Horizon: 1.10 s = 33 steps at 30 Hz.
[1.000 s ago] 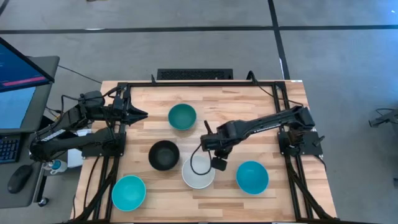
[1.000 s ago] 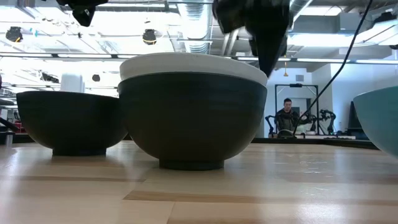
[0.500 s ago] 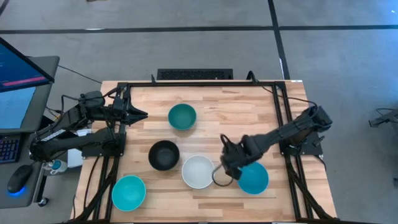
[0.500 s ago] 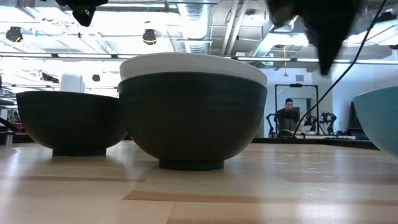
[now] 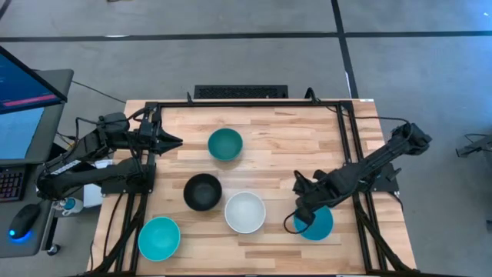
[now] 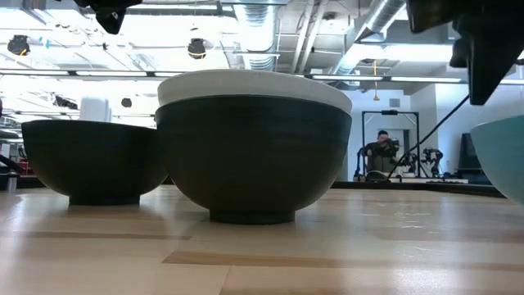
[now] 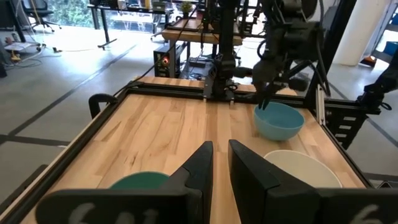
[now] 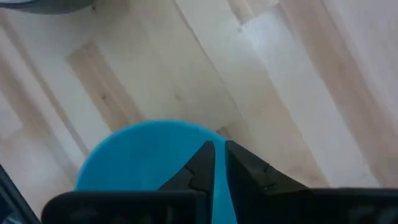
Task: Nest bowls inside each other
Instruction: Stack the blue bowl on top of the white bowl
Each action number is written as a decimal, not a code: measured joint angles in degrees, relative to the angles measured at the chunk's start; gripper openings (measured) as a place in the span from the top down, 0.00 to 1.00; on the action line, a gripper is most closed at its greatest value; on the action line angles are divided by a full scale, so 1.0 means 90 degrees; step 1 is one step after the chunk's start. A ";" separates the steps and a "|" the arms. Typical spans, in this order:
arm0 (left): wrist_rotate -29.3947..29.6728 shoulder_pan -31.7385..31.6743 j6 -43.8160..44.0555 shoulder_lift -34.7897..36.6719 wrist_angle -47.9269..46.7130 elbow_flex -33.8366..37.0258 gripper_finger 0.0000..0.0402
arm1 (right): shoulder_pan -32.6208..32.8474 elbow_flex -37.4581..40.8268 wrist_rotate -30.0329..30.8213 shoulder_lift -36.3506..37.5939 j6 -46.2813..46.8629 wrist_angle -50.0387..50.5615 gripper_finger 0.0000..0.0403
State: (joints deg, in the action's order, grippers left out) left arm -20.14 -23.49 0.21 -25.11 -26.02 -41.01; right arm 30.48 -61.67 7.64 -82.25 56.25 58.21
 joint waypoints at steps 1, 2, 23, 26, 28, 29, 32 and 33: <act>0.0005 -0.0002 0.0015 -0.0001 0.0002 0.0000 0.90 | 0.0031 0.0042 0.0000 0.0116 -0.0118 -0.0006 0.85; 0.0024 -0.0002 0.0043 -0.0002 0.0002 0.0000 0.90 | 0.0068 0.0081 0.0000 0.0217 -0.0231 -0.0005 0.85; 0.0057 0.0000 0.0192 -0.0002 0.0000 0.0000 0.90 | 0.0183 0.0129 -0.0193 0.0465 -0.2165 0.0299 0.85; 0.0053 -0.0001 0.0194 -0.0002 0.0002 0.0000 0.90 | 0.0182 0.0139 -0.0364 0.0465 -0.2357 0.0287 0.85; 0.0051 -0.0002 0.0194 -0.0002 0.0002 0.0000 0.90 | 0.0131 0.0246 -0.0381 0.0465 -0.2356 0.0234 0.85; 0.0051 -0.0002 0.0194 -0.0002 0.0000 0.0000 0.90 | 0.0100 0.0333 -0.0411 0.0465 -0.2323 0.0195 0.85; -0.0034 -0.0002 0.0200 -0.0002 0.0000 0.0000 0.90 | -0.0004 0.0626 -0.0626 0.0465 -0.2320 -0.0133 0.85; -0.0093 -0.0002 0.0201 -0.0002 0.0000 0.0000 0.90 | -0.0031 0.0716 -0.0693 0.0463 -0.2427 -0.0251 0.85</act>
State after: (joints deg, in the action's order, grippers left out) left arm -20.98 -23.51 2.02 -25.12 -26.01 -41.01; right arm 30.20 -55.23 1.40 -78.08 34.41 55.96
